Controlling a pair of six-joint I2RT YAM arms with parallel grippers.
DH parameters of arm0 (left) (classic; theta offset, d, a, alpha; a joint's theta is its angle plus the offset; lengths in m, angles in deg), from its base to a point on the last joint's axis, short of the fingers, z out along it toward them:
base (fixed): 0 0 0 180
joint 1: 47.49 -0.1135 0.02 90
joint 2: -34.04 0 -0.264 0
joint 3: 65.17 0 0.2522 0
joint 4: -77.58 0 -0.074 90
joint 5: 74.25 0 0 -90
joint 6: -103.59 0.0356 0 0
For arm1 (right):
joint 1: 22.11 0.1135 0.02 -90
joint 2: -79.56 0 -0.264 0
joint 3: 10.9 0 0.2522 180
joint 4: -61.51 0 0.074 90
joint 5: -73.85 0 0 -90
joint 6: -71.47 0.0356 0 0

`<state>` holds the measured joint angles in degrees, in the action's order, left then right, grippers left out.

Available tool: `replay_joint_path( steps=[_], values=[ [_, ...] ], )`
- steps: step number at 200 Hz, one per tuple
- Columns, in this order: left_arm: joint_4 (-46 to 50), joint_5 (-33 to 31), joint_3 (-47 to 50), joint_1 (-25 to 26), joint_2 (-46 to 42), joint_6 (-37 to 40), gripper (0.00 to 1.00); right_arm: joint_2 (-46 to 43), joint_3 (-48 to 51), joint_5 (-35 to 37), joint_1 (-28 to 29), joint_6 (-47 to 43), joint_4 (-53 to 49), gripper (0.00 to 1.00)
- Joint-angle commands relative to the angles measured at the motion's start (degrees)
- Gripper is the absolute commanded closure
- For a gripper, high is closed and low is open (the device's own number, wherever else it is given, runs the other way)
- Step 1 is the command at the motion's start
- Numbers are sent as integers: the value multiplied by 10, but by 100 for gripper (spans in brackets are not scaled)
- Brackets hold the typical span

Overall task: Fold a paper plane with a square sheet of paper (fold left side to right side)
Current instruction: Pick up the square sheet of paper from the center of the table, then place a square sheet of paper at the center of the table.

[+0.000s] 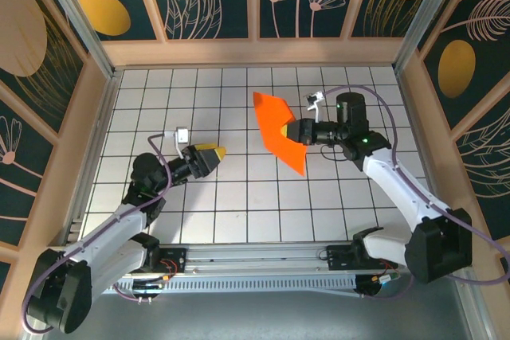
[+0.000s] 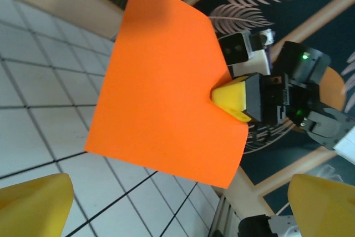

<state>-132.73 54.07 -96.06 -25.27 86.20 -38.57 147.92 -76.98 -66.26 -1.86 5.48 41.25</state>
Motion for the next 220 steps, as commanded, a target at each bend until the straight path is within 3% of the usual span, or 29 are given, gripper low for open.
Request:
replay_joint_path(
  steps=[1,65,117,133,168,181,220],
  values=[
    [-51,56,-36,-2,-2,32,1,-27,-17,-72,9,37,35,84],
    [-62,113,-103,-2,50,53,1,-59,-35,-119,76,59,103,84],
    [-67,158,-128,-2,65,54,3,-28,-44,-121,108,65,139,84],
    [-63,169,-131,-2,66,56,16,-16,-51,-109,108,51,124,84],
    [-25,156,-131,-2,55,79,70,-7,-64,-68,105,20,85,84],
    [-9,149,-130,-2,54,88,84,-7,-62,-59,102,18,80,82],
    [36,110,-123,-2,61,90,99,-16,-58,-1,82,0,36,69]
  ],
)
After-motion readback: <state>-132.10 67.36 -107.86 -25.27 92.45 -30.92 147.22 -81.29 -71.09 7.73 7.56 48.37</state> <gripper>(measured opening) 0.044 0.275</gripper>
